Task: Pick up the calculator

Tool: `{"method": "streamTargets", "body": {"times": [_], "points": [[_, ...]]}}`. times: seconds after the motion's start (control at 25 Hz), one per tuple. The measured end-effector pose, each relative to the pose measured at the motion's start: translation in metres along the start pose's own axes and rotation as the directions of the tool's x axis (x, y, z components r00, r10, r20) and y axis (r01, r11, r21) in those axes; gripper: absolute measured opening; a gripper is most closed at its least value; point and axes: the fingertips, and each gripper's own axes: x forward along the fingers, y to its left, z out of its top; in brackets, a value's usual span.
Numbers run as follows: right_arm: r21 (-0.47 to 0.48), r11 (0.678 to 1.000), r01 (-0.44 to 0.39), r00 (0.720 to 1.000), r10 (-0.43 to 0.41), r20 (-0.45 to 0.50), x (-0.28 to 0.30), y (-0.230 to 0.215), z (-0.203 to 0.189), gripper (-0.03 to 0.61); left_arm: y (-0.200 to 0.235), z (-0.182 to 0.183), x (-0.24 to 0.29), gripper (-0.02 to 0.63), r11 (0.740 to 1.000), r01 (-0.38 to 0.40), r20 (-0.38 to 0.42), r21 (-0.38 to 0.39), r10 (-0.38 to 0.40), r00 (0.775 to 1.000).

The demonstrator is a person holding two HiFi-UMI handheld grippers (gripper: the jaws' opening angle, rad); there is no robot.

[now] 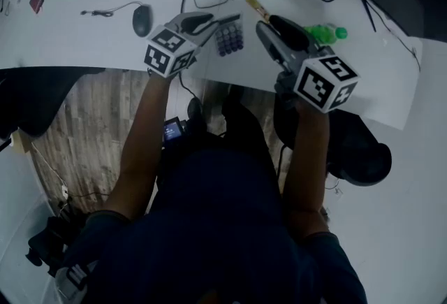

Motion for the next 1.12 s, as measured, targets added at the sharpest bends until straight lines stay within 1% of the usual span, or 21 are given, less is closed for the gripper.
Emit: {"method": "streamTargets", "body": {"times": [0.24, 0.52, 0.84, 1.12], "points": [[-0.034, 0.999, 0.004, 1.0, -0.004, 0.02, -0.005, 0.021, 0.007, 0.158, 0.004, 0.025, -0.045, 0.075, 0.998, -0.05, 0.059, 0.036, 0.048, 0.997], [-0.085, 0.996, 0.007, 0.998, -0.002, 0.058, -0.011, 0.05, 0.025, 0.158, 0.003, 0.059, -0.098, 0.075, 0.992, -0.091, 0.136, 0.088, 0.078, 0.988], [-0.138, 0.99, 0.022, 0.994, -0.007, 0.108, -0.023, 0.082, 0.047, 0.157, -0.005, 0.102, -0.155, 0.074, 0.979, -0.136, 0.231, 0.155, 0.098, 0.968], [-0.188, 0.981, 0.046, 0.987, -0.015, 0.163, -0.046, 0.106, 0.066, 0.158, -0.023, 0.128, -0.193, 0.074, 0.965, -0.174, 0.299, 0.199, 0.11, 0.948]]}}
